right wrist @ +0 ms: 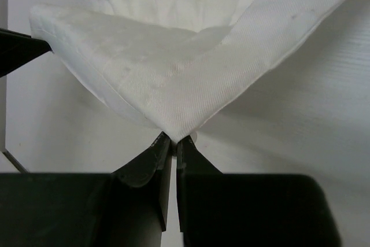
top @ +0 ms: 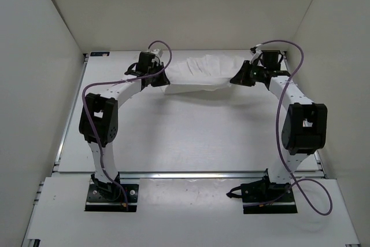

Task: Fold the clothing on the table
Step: Flatten the skirt out, then fold the skirt

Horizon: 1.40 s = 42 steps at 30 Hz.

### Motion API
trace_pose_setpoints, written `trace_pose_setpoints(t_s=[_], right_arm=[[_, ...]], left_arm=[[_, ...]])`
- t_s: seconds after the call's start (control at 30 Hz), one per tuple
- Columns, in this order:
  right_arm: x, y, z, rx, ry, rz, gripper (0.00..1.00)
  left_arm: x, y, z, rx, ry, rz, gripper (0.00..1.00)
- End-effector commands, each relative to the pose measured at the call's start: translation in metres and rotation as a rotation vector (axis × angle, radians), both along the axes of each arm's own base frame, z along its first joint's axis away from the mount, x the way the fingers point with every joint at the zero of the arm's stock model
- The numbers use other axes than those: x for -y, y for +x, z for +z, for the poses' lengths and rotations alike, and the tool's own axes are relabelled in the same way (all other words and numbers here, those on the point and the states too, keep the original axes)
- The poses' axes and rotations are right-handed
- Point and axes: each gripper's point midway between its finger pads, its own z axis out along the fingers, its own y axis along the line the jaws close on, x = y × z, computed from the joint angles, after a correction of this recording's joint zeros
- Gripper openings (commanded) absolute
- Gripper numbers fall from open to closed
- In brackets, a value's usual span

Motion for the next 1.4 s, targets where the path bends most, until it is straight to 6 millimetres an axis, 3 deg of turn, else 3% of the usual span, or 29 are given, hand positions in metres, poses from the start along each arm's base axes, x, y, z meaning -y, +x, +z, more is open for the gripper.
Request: trace_pose_setpoints(t_s=[0.0, 0.03, 0.07, 0.1, 0.17, 0.2, 0.23, 0.27, 0.3, 0.37, 0.4, 0.47, 0.57, 0.63, 0.7, 0.73, 0.77, 0.83, 0.87, 0.93, 1.0, 1.07, 1.1, 1.13, 1.17, 1.2, 1.27, 1.3, 1.37], right_arm=[[-0.010, -0.012, 0.006, 0.048, -0.041, 0.013, 0.00], [-0.014, -0.027, -0.008, 0.007, -0.023, 0.015, 0.00], [-0.015, -0.043, -0.021, -0.025, -0.009, 0.014, 0.00], [-0.015, -0.053, -0.030, -0.049, 0.000, 0.018, 0.00], [-0.017, -0.091, -0.051, -0.116, 0.004, 0.021, 0.00], [-0.019, -0.103, -0.044, -0.114, -0.001, 0.030, 0.00], [-0.023, -0.122, -0.059, -0.159, -0.025, 0.041, 0.00], [-0.023, -0.140, -0.057, -0.160, -0.043, 0.041, 0.00], [-0.029, -0.156, -0.048, -0.146, -0.056, 0.059, 0.00], [-0.035, -0.183, -0.051, -0.167, -0.085, 0.053, 0.00], [-0.043, -0.195, -0.044, -0.158, -0.082, 0.080, 0.00], [-0.042, -0.200, -0.044, -0.191, -0.033, 0.041, 0.00], [-0.037, -0.188, -0.045, -0.189, 0.021, 0.011, 0.00], [-0.028, -0.170, -0.047, -0.174, 0.014, -0.023, 0.00], [-0.018, -0.145, -0.048, -0.174, 0.010, -0.045, 0.01], [-0.017, -0.138, -0.056, -0.198, 0.017, -0.045, 0.00], [-0.015, -0.127, -0.050, -0.181, 0.033, -0.043, 0.00], [-0.012, -0.104, -0.057, -0.181, 0.032, -0.041, 0.00], [-0.011, -0.090, -0.048, -0.141, 0.031, -0.037, 0.01], [-0.010, -0.067, -0.050, -0.145, 0.031, -0.031, 0.00], [-0.012, -0.035, -0.030, -0.083, 0.050, -0.019, 0.00], [-0.009, -0.006, -0.026, -0.055, 0.075, -0.025, 0.01], [-0.007, 0.003, -0.021, -0.036, 0.080, -0.028, 0.12], [-0.007, 0.015, -0.021, -0.036, 0.092, -0.027, 0.21], [-0.008, 0.025, -0.020, -0.022, 0.092, -0.023, 0.36], [-0.008, 0.029, -0.023, -0.024, 0.093, -0.024, 0.46], [-0.006, 0.041, -0.011, 0.017, 0.077, -0.024, 0.56], [-0.005, 0.043, -0.010, 0.023, 0.072, -0.024, 0.60], [0.001, 0.043, -0.006, 0.056, 0.028, -0.031, 0.66]], left_arm=[[-0.029, -0.019, 0.016, 0.037, 0.079, 0.045, 0.00], [-0.033, -0.026, 0.023, 0.045, 0.087, 0.046, 0.00], [-0.035, -0.042, 0.021, 0.028, 0.107, 0.038, 0.00], [-0.040, -0.060, 0.004, -0.022, 0.131, 0.035, 0.00], [-0.045, -0.091, 0.008, -0.034, 0.139, 0.026, 0.00], [-0.053, -0.110, -0.004, -0.075, 0.163, 0.026, 0.00], [-0.051, -0.130, -0.002, -0.071, 0.180, -0.003, 0.00], [-0.051, -0.147, 0.009, -0.047, 0.216, -0.012, 0.00], [-0.058, -0.167, 0.002, -0.077, 0.280, -0.011, 0.00], [-0.051, -0.200, 0.022, -0.042, 0.285, -0.047, 0.00], [-0.051, -0.213, 0.027, -0.050, 0.244, -0.054, 0.00], [-0.055, -0.220, 0.030, -0.080, 0.137, -0.016, 0.00], [-0.059, -0.206, 0.032, -0.053, 0.122, 0.031, 0.00], [-0.052, -0.177, 0.043, 0.005, 0.079, 0.038, 0.00], [-0.046, -0.150, 0.030, -0.029, 0.034, 0.045, 0.00], [-0.042, -0.134, 0.036, -0.007, 0.018, 0.049, 0.00], [-0.041, -0.117, 0.029, -0.029, 0.013, 0.063, 0.00], [-0.036, -0.089, 0.004, -0.093, 0.007, 0.066, 0.00], [-0.032, -0.073, 0.015, -0.075, -0.020, 0.057, 0.00], [-0.033, -0.045, 0.001, -0.111, -0.024, 0.081, 0.00], [-0.030, -0.014, 0.014, -0.089, -0.065, 0.100, 0.00], [-0.028, 0.008, 0.005, -0.103, -0.100, 0.121, 0.00], [-0.024, 0.018, 0.015, -0.086, -0.126, 0.132, 0.08], [-0.022, 0.027, 0.011, -0.102, -0.150, 0.130, 0.38], [-0.020, 0.033, 0.004, -0.119, -0.171, 0.124, 0.54], [-0.018, 0.040, 0.010, -0.110, -0.188, 0.127, 0.59], [-0.018, 0.047, 0.009, -0.104, -0.195, 0.132, 0.94], [-0.019, 0.050, 0.020, -0.068, -0.196, 0.138, 0.99], [-0.020, 0.048, 0.027, -0.015, -0.168, 0.134, 0.99]])
